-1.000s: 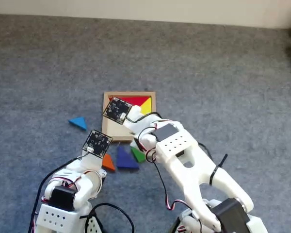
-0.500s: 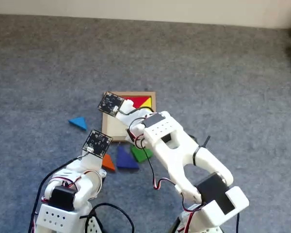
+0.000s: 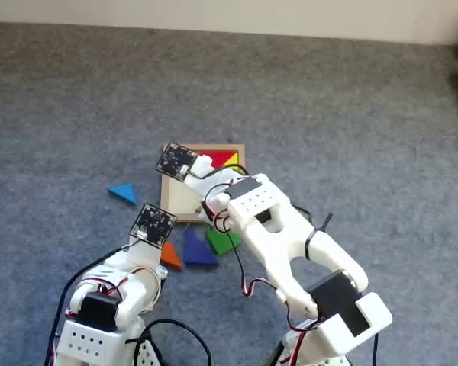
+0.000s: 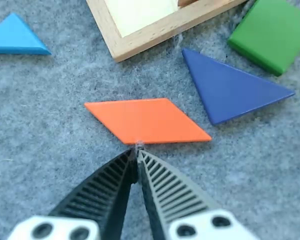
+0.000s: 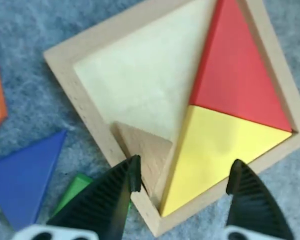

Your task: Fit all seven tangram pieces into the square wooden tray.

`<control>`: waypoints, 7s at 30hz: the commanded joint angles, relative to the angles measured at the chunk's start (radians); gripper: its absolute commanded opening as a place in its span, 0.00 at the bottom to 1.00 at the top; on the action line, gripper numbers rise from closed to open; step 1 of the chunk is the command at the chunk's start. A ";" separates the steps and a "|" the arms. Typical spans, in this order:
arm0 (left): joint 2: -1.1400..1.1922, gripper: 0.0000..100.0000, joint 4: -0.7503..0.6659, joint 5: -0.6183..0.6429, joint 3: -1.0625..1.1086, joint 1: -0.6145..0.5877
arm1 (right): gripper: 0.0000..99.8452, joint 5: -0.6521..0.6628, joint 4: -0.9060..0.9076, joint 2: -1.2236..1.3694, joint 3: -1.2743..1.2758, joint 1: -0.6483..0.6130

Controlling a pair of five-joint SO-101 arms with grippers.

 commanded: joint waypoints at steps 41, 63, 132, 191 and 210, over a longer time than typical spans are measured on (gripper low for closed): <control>-0.045 0.01 0.000 0.006 0.021 0.015 | 0.32 -0.549 0.400 0.018 -0.188 -0.127; -0.045 0.01 0.000 0.006 0.021 0.015 | 0.29 -0.542 0.424 0.156 -0.168 -0.084; -0.045 0.01 0.000 0.006 0.021 0.015 | 0.11 -0.391 0.038 0.186 -0.357 -0.081; -0.045 0.01 0.000 0.006 0.021 0.015 | 0.08 -0.385 0.254 0.303 -0.452 -0.050; -0.045 0.01 0.000 0.006 0.021 0.015 | 0.08 -0.385 0.282 0.280 -0.417 -0.091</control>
